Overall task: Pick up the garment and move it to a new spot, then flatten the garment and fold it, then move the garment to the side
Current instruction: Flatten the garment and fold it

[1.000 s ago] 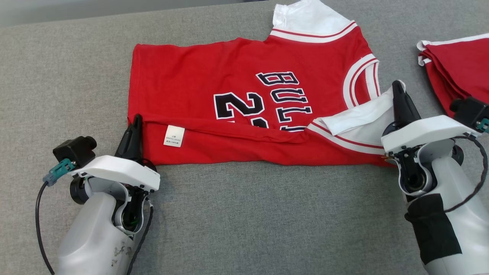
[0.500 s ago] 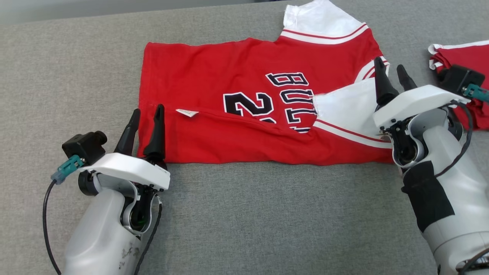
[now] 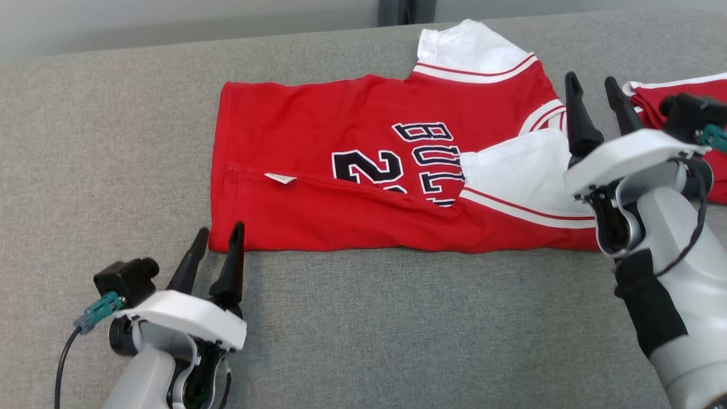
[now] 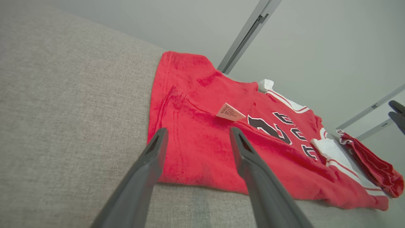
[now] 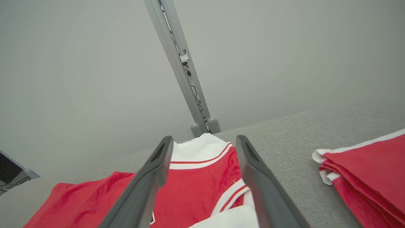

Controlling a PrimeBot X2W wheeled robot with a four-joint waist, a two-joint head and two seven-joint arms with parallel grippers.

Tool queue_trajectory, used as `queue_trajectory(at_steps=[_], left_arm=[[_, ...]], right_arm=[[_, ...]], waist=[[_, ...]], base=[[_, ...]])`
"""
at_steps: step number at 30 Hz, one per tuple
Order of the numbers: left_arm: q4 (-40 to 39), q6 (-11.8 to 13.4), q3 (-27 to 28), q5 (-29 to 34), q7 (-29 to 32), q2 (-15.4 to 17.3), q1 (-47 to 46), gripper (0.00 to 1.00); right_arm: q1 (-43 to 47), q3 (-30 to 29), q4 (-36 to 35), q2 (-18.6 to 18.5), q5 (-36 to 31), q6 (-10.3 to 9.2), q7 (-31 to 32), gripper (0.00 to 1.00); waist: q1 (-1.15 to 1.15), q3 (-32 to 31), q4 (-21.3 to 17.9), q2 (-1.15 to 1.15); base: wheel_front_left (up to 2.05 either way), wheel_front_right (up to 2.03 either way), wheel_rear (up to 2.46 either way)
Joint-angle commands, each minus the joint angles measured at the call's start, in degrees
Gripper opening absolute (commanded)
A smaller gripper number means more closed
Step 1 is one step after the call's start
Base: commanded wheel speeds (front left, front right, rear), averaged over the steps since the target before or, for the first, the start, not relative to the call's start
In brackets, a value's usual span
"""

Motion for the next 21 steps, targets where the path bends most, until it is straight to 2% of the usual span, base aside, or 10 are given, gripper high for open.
queue_trajectory(at_steps=[1, 6, 10, 15, 21], left_arm=[[-0.73, 0.82, 0.01, -0.42, 0.96, 0.72, 1.10, 1.00], [-3.58, 4.53, -0.08, -0.96, 6.18, 2.26, 4.75, 1.00], [-4.98, 6.63, 0.18, -1.52, 8.68, 2.91, 5.85, 1.00], [-4.20, 8.08, 1.04, -2.42, 10.53, 3.00, 4.86, 1.00], [-1.52, 9.04, 1.95, -3.51, 11.73, 2.89, 2.50, 1.00]], right_arm=[[1.65, 0.26, -1.42, -1.05, -0.57, 0.03, -0.36, 1.00], [10.02, -0.42, -10.92, -2.74, -2.74, 0.03, -0.56, 1.00], [18.17, -2.11, -19.09, -1.89, -4.62, 0.03, -0.58, 1.00], [26.15, -4.56, -25.97, -0.19, -6.58, 0.03, -0.14, 1.00], [30.71, -6.45, -30.33, 1.26, -7.72, 0.03, 1.75, 1.00]], waist=[[0.00, -0.63, -0.25, 0.00], [0.00, -2.24, -0.72, 0.00], [0.00, -2.97, -1.22, 0.00], [0.00, -2.83, -2.47, 0.00], [0.00, -1.97, -3.87, 0.00]], base=[[0.00, 0.00, 0.00], [0.00, 0.00, 0.00], [0.00, 0.00, 0.00], [0.00, 0.00, 0.00], [0.00, 0.00, 0.00]])
